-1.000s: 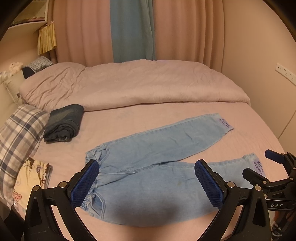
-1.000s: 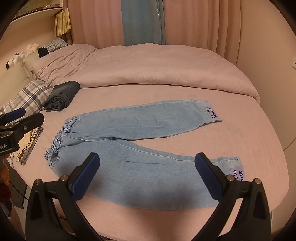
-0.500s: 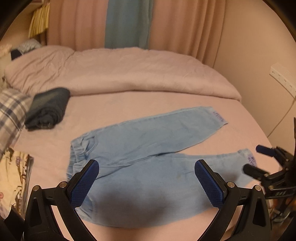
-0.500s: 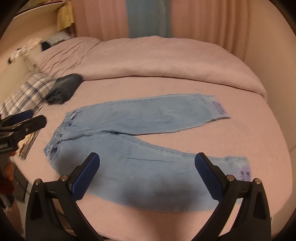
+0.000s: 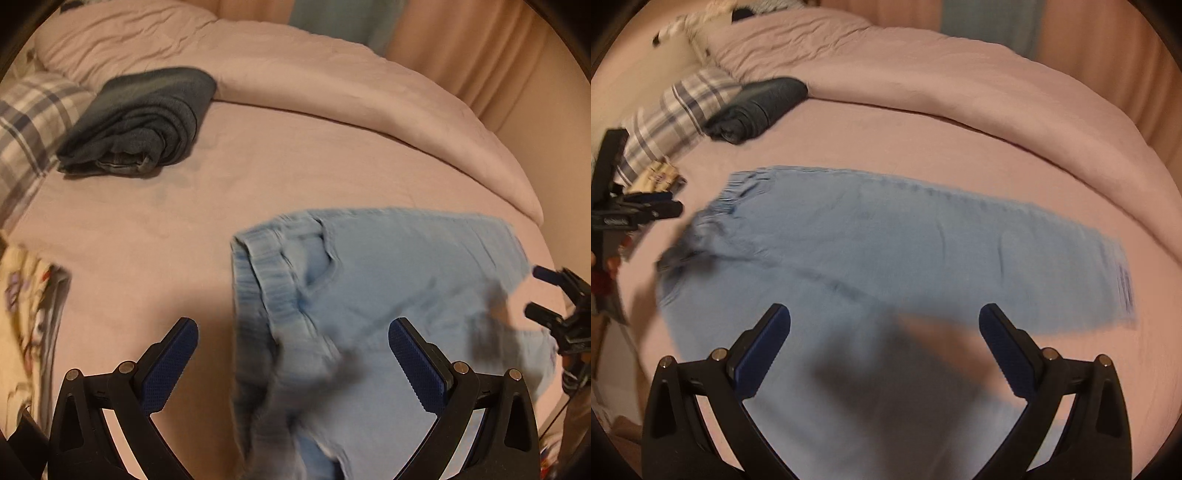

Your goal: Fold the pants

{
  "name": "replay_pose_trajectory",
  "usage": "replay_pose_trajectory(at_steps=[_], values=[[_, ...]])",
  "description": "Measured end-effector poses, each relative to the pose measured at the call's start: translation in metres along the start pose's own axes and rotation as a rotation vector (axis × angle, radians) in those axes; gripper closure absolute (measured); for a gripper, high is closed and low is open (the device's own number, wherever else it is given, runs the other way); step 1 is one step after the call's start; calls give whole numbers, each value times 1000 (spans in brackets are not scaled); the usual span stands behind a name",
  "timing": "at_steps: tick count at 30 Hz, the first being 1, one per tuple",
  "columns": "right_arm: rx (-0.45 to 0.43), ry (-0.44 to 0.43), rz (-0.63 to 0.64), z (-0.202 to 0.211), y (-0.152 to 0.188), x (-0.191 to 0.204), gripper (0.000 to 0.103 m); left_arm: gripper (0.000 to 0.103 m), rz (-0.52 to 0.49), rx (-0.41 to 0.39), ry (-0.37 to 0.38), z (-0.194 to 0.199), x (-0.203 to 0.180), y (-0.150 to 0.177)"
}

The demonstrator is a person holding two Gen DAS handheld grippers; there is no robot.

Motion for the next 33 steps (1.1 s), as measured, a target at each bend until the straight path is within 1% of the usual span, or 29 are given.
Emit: replay_pose_trajectory(at_steps=[1,2,4,5,7,8,9,11,13,14,15,17,18,19,20,21,22,23,24,25,26,28,30,32,33], values=[[10,-1,13,-8,-9,0,1,0,11,2,-6,-7,7,-5],[18,-6,34,-25,-25,1,2,0,16,6,-10,-15,13,-12],[31,-14,62,-47,-47,2,2,0,32,13,-4,-27,23,-19],[41,-20,83,-65,-62,4,3,0,51,20,8,-35,30,-23],[66,-15,121,-93,-83,6,4,0,70,27,53,-44,34,-28],[85,-13,145,-107,-91,7,7,0,75,33,70,-49,36,-29],[100,-8,168,-117,-96,9,13,0,72,43,88,-54,37,-30],[130,-19,207,-136,-106,14,19,0,55,60,98,-62,35,-30],[166,-51,234,-152,-114,16,20,4,26,78,124,-71,30,-30],[184,-59,242,-157,-116,16,22,6,3,84,125,-73,26,-30],[211,-66,261,-163,-116,16,27,7,-15,84,120,-77,26,-32],[251,-84,281,-172,-114,13,31,15,-49,79,96,-79,24,-36],[257,-105,279,-172,-114,11,38,29,-63,76,89,-80,25,-39],[263,-119,279,-171,-114,11,44,34,-73,78,94,-81,26,-43],[265,-132,282,-169,-114,11,59,34,-85,87,97,-85,28,-47],[261,-130,300,-165,-114,12,74,37,-98,94,101,-85,27,-49],[261,-122,313,-161,-112,11,80,46,-109,99,105,-87,27,-51],[261,-112,323,-160,-110,13,87,50,-118,104,109,-87,27,-53],[254,-80,361,-156,-106,17,92,57,-118,109,125,-86,29,-52],[249,-60,381,-154,-104,19,92,63,-114,104,143,-84,30,-53],[238,-33,399,-150,-102,22,94,63,-116,95,144,-82,30,-52],[214,16,431,-143,-100,27,95,65,-129,74,108,-77,25,-54],[176,57,463,-132,-102,33,96,67,-141,26,63,-67,18,-56],[124,89,480,-123,-109,38,96,67,-138,-16,49,-59,19,-58],[112,94,471,-118,-115,37,96,66,-138,-10,44,-63,22,-60]])
Point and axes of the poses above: each gripper's, at about its wrist camera, not at the fingertips, and z roughly against the way its jaws point, x to its left, y to its underside, the point moved 1 cm from there along -z, roughly the way its jaws point, and after that the axes turned 12 degrees about -z, right-handed, at the moved point
